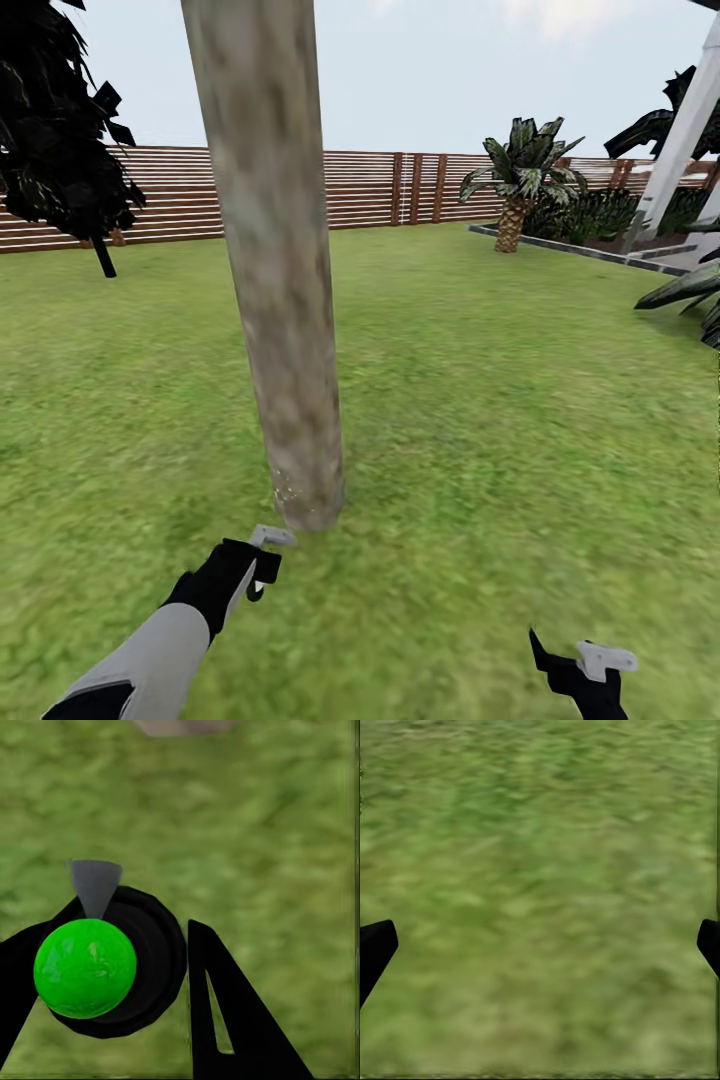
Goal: In the garden, pick up the pesticide atomizer on the floor and spray pesticide onto both trees until each tree trunk is fully covered.
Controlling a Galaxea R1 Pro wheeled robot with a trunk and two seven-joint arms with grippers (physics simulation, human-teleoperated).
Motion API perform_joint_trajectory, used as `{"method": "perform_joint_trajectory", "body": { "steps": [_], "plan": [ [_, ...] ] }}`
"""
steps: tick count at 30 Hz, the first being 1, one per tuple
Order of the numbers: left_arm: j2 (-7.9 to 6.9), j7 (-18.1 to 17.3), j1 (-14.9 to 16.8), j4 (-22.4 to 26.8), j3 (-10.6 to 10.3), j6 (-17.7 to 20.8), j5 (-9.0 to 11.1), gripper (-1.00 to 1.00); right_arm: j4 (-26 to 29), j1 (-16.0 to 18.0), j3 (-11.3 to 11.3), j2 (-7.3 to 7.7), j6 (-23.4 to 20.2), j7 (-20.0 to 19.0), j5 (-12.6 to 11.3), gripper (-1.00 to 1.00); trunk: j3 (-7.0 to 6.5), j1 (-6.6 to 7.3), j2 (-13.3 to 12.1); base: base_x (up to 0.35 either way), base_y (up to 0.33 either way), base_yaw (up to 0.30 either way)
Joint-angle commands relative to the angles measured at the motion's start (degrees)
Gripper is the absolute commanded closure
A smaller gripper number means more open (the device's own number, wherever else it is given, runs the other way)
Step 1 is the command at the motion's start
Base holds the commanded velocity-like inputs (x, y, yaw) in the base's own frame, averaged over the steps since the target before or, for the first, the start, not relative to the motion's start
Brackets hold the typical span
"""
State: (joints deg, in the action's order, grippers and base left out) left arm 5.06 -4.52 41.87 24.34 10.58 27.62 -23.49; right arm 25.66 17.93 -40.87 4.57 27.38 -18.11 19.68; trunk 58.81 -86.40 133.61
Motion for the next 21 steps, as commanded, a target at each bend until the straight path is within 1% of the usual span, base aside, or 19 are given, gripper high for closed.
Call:
{"method": "perform_joint_trajectory", "body": {
  "steps": [1, 4, 7, 8, 11, 12, 14, 16, 17, 19, 20, 21],
  "plan": [
    [0.16, 0.02, -0.01, 0.00, -0.01, -0.01, -0.06, 1.00, 0.00, 0.00, 0.00, 0.00, -0.02, 0.00, 0.00, -1.00, 0.00, 0.00, 0.00, -0.282, 0.000, 0.000],
    [1.43, 0.04, 0.14, 0.08, -0.03, 0.04, -0.05, 1.00, 0.00, 0.00, 0.00, 0.00, 0.00, 0.00, -0.01, -1.00, 0.00, 0.00, 0.00, -0.280, 0.000, 0.000],
    [2.99, 0.04, 0.49, 0.12, -0.10, 0.04, -0.06, 1.00, 0.00, 0.00, 0.00, 0.00, 0.02, 0.00, -0.02, -1.00, 0.00, 0.00, 0.00, -0.072, 0.000, 0.000],
    [3.18, 0.06, 0.76, 0.23, -0.16, 0.13, -0.06, 1.00, 0.00, 0.00, 0.00, 0.00, 0.03, 0.00, -0.04, -1.00, 0.00, 0.00, 0.00, -0.015, 0.000, 0.000],
    [2.96, 0.13, 2.15, 2.47, 0.03, 0.73, -0.01, 1.00, 0.00, 0.00, -0.04, 0.00, 0.02, 0.00, -0.04, -1.00, 0.00, 0.00, 0.00, -0.005, 0.000, 0.000],
    [2.68, 0.13, 2.79, 3.78, 0.19, 1.64, -0.04, 1.00, 0.00, 0.00, -0.01, 0.00, -0.01, 0.00, -0.01, -1.00, 0.00, 0.00, 0.00, -0.001, 0.000, 0.000],
    [1.85, 0.11, 3.31, 5.07, 0.29, 3.61, -0.04, 1.00, 0.00, 0.00, -0.02, 0.02, 0.00, 0.00, -0.04, -1.00, 0.00, 0.00, 0.00, 0.000, 0.000, 0.000],
    [0.81, 0.06, 3.48, 5.84, 0.37, 4.75, 0.00, 1.00, 0.00, 0.00, -0.04, 0.06, 0.00, 0.00, -0.02, -1.00, 0.00, 0.00, 0.00, 0.000, 0.000, 0.000],
    [0.57, 0.05, 3.50, 6.13, 0.39, 5.12, 0.03, 1.00, 0.00, 0.00, -0.02, 0.08, -0.01, 0.00, -0.01, -1.00, 0.00, 0.00, 0.00, 0.000, 0.000, 0.000],
    [0.98, 0.04, 3.49, 6.30, 0.33, 5.33, 0.03, 1.00, 0.00, 0.00, -0.02, 0.07, 0.01, 0.00, -0.01, -1.00, 0.00, 0.00, 0.00, 0.000, 0.000, 0.000],
    [1.51, 0.04, 3.49, 6.34, 0.26, 5.38, 0.03, 1.00, 0.00, 0.00, -0.01, 0.08, -0.01, 0.00, 0.00, -1.00, 0.00, 0.00, 0.00, 0.000, 0.000, 0.000],
    [2.33, 0.04, 3.48, 6.34, 0.22, 5.43, 0.02, 1.00, 0.00, 0.00, -0.01, 0.08, 0.00, 0.00, 0.00, -1.00, 0.00, 0.00, 0.00, 0.000, 0.000, 0.000]
  ]
}}
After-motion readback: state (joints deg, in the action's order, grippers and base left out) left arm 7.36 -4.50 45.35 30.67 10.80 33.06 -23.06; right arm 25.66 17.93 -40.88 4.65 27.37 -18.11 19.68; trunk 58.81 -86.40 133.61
